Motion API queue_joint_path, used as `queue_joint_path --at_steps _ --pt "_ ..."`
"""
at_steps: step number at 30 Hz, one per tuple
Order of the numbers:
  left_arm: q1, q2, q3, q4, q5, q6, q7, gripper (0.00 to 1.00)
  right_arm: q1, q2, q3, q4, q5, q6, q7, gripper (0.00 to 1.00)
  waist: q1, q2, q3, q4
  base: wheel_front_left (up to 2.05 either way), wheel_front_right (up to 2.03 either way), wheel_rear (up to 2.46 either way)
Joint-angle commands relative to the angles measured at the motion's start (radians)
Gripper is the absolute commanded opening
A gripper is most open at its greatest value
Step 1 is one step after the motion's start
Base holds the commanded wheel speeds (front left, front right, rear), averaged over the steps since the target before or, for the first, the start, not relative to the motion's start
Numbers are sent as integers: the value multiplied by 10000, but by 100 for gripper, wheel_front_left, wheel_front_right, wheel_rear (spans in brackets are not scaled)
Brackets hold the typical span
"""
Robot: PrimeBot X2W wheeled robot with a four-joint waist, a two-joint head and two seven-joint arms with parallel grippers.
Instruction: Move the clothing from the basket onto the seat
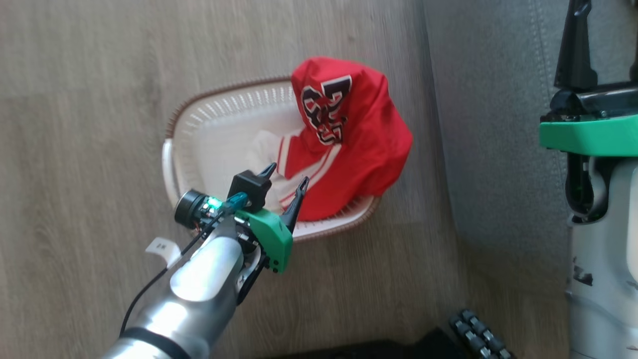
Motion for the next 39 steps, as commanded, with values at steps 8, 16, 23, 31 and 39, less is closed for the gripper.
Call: queue_joint_path --at_steps 8,16,23,31,39 --pt "-932 86 -763 244 -1114 345 -46 100 -201 5 419 -1166 89 -4 -10 100 -1 1 1019 -492 0 0 0" --pt "-2264 86 -1230 919 -1833 521 -170 100 -410 5 653 -1617 350 -4 -33 100 -1 1 1724 -926 0 0 0" --pt "-3140 86 -1354 1860 -2196 539 -250 100 -607 5 747 -1841 591 -4 -106 100 -1 1 2258 -1279 0 0 0" --pt "-3770 86 -1397 2566 -2535 481 -417 100 -653 5 792 -1995 777 -4 -174 100 -1 1 2673 -1571 0 0 0" --pt "-4146 86 -1535 2726 -2789 429 -586 100 -653 5 829 -1940 905 -4 -211 100 -1 1 2807 -1741 0 0 0"
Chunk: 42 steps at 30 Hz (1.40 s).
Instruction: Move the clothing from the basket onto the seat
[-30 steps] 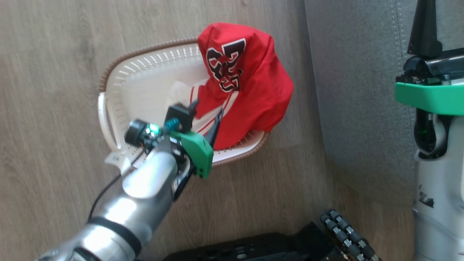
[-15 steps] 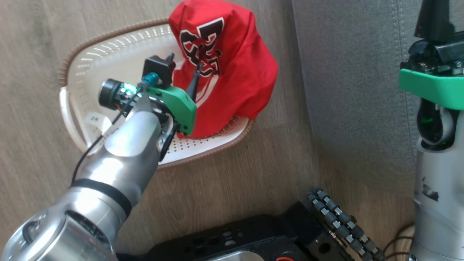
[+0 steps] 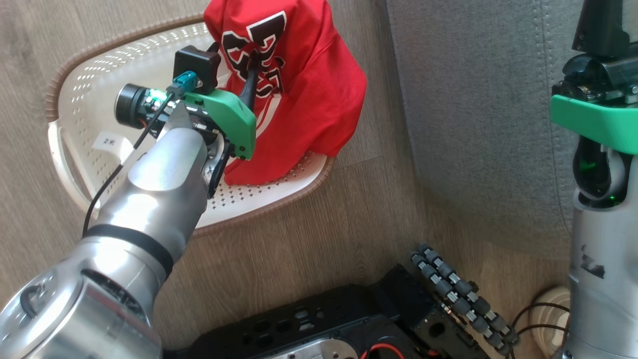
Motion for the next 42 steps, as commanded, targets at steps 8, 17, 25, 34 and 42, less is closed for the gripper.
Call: queue_joint_path --at_steps 8,17,25,34,42 --pt "-161 70 -171 -132 -276 -112 -283 0 90 7 187 -247 143 -4 -90 100 -1 0 -42 -132 0 0 0" --pt "13 70 -474 -482 -515 -281 -388 0 182 7 97 -82 73 -4 -92 100 -1 0 -356 42 0 0 0" --pt "295 70 -635 -1507 -494 -271 -473 0 467 7 19 391 -142 -4 -92 100 -1 0 -1156 527 0 0 0" --pt "856 71 22 -3087 666 -34 -479 0 1061 7 -26 1310 -413 -4 -93 100 -1 0 -2542 1214 0 0 0" --pt "1804 96 648 -3829 1419 -218 -479 0 1713 7 -84 2549 -572 -4 -93 100 -1 0 -4416 1793 0 0 0"
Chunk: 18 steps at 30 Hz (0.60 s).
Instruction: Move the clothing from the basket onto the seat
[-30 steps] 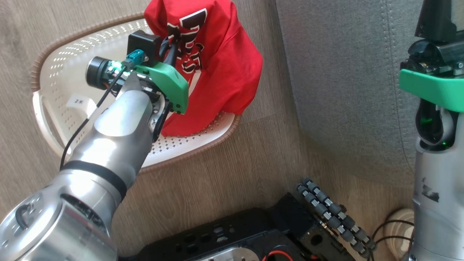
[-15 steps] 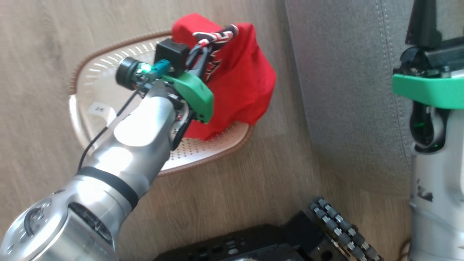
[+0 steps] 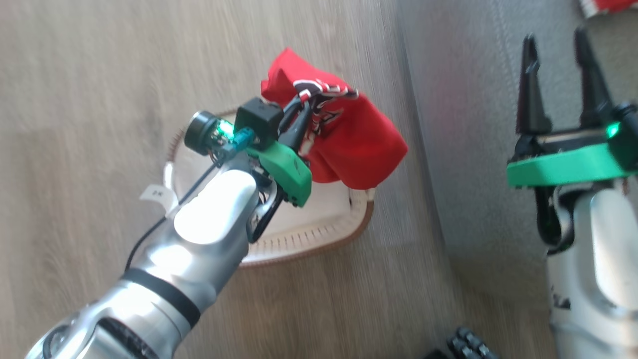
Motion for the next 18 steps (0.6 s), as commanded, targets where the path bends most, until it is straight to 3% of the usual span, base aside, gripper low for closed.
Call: queue_joint_path --at_steps 1,10,18 --pt "73 95 338 -411 139 -55 -123 0 315 7 179 -169 -88 -4 -49 100 0 -1 -1058 431 0 0 0" --pt "1267 214 900 -1060 516 -286 -123 0 1653 7 278 930 -163 -4 -49 100 0 -1 -3736 1079 0 0 0" --pt "1689 346 910 -898 374 -512 -96 0 2593 7 514 1521 23 -4 -46 100 0 -1 -5269 1446 0 0 0"
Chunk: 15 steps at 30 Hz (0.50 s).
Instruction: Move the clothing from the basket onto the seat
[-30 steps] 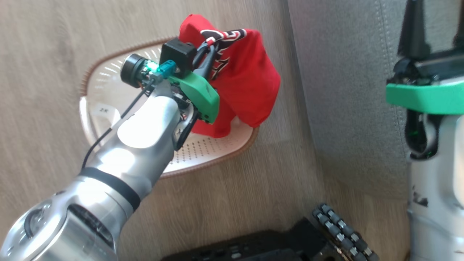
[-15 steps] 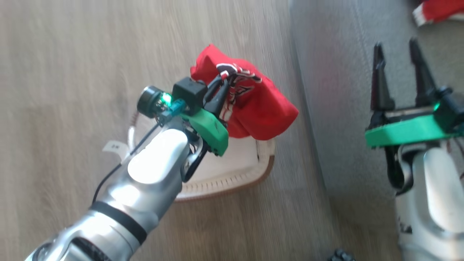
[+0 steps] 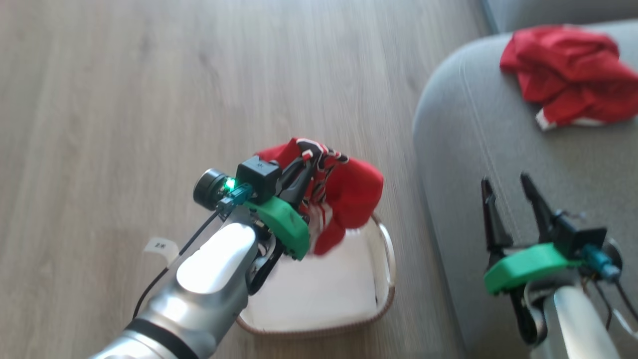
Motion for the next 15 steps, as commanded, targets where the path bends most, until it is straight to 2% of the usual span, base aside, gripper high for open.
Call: queue_joint_path --at_steps 1,15 --pt "-215 289 304 -213 -75 -57 -64 0 7 5 327 -220 118 -4 -47 100 1 -1 -1035 434 0 0 0" --pt "-495 822 391 -791 -300 -200 288 0 516 5 1057 71 454 -4 21 100 1 -1 -1986 795 0 0 0"
